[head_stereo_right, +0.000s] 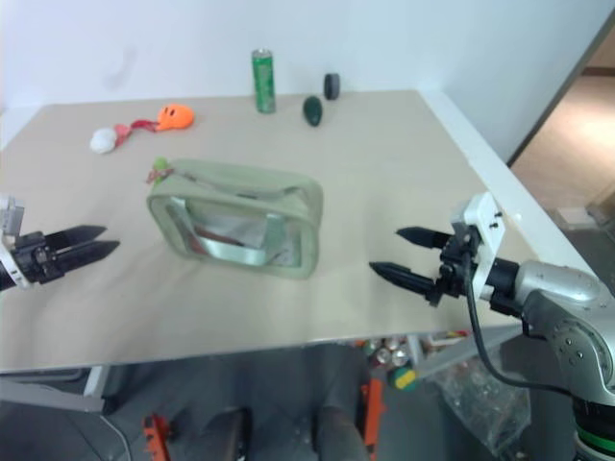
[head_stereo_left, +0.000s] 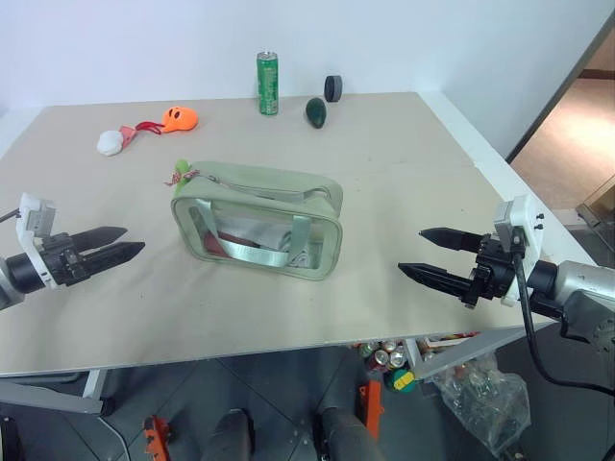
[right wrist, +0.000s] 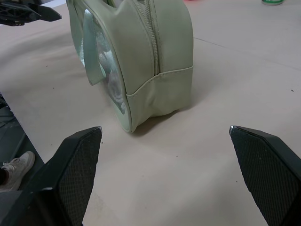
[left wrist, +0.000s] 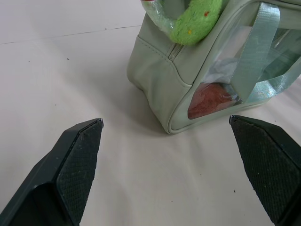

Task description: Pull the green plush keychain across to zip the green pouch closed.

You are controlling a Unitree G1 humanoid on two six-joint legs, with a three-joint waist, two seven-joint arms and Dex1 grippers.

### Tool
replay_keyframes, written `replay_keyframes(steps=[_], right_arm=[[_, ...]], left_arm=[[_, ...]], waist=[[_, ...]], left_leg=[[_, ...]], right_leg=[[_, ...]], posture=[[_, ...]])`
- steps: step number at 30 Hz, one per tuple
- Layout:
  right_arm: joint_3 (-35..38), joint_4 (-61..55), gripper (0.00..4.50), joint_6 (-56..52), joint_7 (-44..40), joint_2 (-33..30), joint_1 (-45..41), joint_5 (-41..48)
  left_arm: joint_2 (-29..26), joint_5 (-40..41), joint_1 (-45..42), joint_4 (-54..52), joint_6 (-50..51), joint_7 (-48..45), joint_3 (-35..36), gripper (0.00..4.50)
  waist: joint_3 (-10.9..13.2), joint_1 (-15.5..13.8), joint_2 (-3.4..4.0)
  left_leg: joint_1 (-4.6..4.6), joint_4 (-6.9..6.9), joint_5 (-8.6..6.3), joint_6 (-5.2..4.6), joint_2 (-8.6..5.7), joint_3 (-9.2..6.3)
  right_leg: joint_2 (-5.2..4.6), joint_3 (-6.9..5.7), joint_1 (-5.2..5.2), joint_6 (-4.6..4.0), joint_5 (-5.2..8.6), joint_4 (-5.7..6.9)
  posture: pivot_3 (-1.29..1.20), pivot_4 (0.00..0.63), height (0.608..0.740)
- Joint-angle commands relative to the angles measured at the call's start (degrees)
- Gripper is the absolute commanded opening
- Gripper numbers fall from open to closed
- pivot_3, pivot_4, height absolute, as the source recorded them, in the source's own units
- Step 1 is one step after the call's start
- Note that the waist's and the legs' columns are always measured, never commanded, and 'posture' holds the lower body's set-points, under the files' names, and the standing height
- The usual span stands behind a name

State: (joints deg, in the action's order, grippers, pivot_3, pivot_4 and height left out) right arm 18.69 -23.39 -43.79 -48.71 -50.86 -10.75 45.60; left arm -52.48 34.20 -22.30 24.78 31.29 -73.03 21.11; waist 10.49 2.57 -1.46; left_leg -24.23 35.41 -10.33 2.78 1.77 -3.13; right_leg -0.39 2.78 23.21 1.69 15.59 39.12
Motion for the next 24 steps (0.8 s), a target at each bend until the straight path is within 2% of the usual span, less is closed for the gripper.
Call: replay_keyframes(steps=[1,4,8,13,18,21,24], right_arm=[[-0.5,-2.0,4.5,1.6,0.4,0.6,-1.3,-0.5],[-3.3,-1.8,4.5,2.5,0.3,1.2,-3.7,-1.7],[-5.4,-0.7,4.5,3.0,-0.5,0.7,-7.7,-2.5],[-8.9,1.5,4.5,2.6,-2.9,0.5,-18.3,-2.5],[-15.6,7.2,4.5,4.9,-7.4,1.8,-28.7,-6.8],[-19.9,11.0,4.5,7.3,-10.2,3.2,-31.8,-10.3],[-23.3,14.7,4.5,10.2,-12.2,5.5,-33.6,-13.5]], left_arm=[[1.6,0.5,-2.2,-1.6,-0.7,1.1,0.0,4.45],[4.1,2.5,-3.0,-5.8,1.9,2.0,-0.8,4.45],[3.4,6.9,-2.7,-10.9,6.9,-1.5,-0.2,4.45],[1.1,9.8,-4.0,-17.8,10.8,-4.1,-1.6,4.45],[-3.4,14.0,-6.7,-21.8,16.1,-6.9,-1.2,4.45],[-5.8,15.1,-7.7,-22.0,17.4,-7.6,-0.3,4.45],[-6.6,19.7,-8.6,-25.1,20.1,-7.6,1.7,4.45]], waist=[[0.0,0.0,0.0],[0.0,0.0,0.0],[0.1,0.1,-0.16],[0.1,0.2,-0.15],[0.1,0.2,-0.16],[0.1,0.2,-0.16],[0.1,0.2,-0.16]], left_leg=[[0.0,0.0,0.0,0.0,0.0,0.0],[0.0,0.08,0.0,0.0,-0.01,0.0],[-0.03,0.14,0.01,0.01,0.0,0.01],[0.0,0.11,0.01,0.01,0.06,0.1],[-0.01,0.08,0.01,0.01,0.11,0.09],[-0.01,0.07,0.01,0.01,0.11,0.14],[-0.01,0.06,0.0,0.01,0.11,0.15]], right_leg=[[0.0,0.0,0.0,0.0,0.0,0.0],[0.0,0.01,-0.03,0.04,-0.07,0.0],[0.03,0.05,-0.02,0.06,-0.12,0.0],[0.13,0.16,0.04,0.04,-0.15,0.0],[0.18,0.14,0.07,-0.01,-0.16,-0.01],[0.17,0.19,0.1,-0.01,-0.15,-0.01],[0.17,0.19,0.11,-0.01,-0.12,-0.01]], posture=[[0.0,0.15,0.74],[0.0,0.15,0.74],[0.0,0.15,0.74],[0.0,0.15,0.74],[0.0,0.15,0.74],[0.0,0.15,0.74],[0.0,0.15,0.74]])
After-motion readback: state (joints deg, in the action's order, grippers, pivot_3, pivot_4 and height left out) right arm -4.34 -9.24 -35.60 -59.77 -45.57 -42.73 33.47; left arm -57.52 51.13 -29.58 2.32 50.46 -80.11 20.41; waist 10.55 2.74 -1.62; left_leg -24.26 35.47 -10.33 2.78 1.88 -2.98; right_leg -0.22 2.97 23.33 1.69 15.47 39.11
